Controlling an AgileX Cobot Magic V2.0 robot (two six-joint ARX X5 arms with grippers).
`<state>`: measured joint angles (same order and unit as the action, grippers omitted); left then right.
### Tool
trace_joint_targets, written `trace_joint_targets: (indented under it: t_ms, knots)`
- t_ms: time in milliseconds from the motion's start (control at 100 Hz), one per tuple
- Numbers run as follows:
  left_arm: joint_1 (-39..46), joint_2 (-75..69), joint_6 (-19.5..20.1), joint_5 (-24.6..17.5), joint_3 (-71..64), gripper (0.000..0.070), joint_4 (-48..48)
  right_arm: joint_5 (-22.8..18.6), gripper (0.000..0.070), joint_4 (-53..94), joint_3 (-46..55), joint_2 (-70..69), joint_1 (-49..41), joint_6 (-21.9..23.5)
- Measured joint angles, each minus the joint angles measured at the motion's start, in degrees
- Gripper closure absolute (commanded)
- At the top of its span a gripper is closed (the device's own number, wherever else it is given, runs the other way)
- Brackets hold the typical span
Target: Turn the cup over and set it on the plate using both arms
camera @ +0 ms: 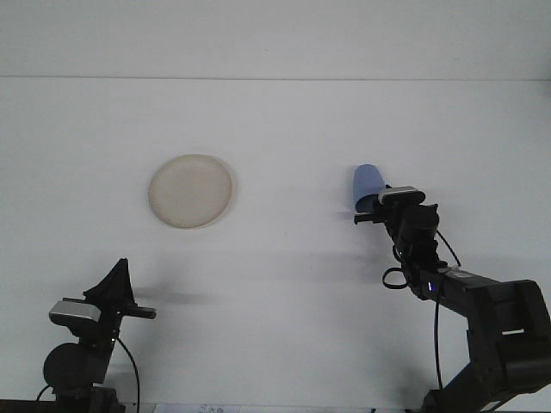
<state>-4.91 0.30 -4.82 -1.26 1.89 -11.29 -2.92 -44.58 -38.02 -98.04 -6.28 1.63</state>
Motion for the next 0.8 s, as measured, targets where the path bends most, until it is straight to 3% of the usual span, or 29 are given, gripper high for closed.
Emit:
trace_joint_targets:
  t_ms: [240, 360, 540, 670, 800]
  knots:
    - [0.0, 0.0, 0.0, 0.0, 0.0, 0.0687, 0.0, -1.4, 0.0697, 10.1, -0.1, 7.8, -3.8, -0.4]
    - [0.0, 0.0, 0.0, 0.0, 0.0, 0.0687, 0.0, -0.9, 0.0696, 23.8, -3.4, 17.5, -8.0, -1.4]
    - [0.0, 0.0, 0.0, 0.0, 0.0, 0.0687, 0.0, -2.2, 0.0696, 59.6, -21.4, 25.4, -14.1, -1.8]
    - [0.0, 0.0, 0.0, 0.0, 0.0, 0.0687, 0.0, -4.9, 0.0697, 87.8, -36.8, 23.8, -18.1, -3.0]
    - [0.0, 0.0, 0.0, 0.0, 0.0, 0.0687, 0.0, -4.3, 0.0697, 109.1, -48.4, 19.2, -23.5, -4.7]
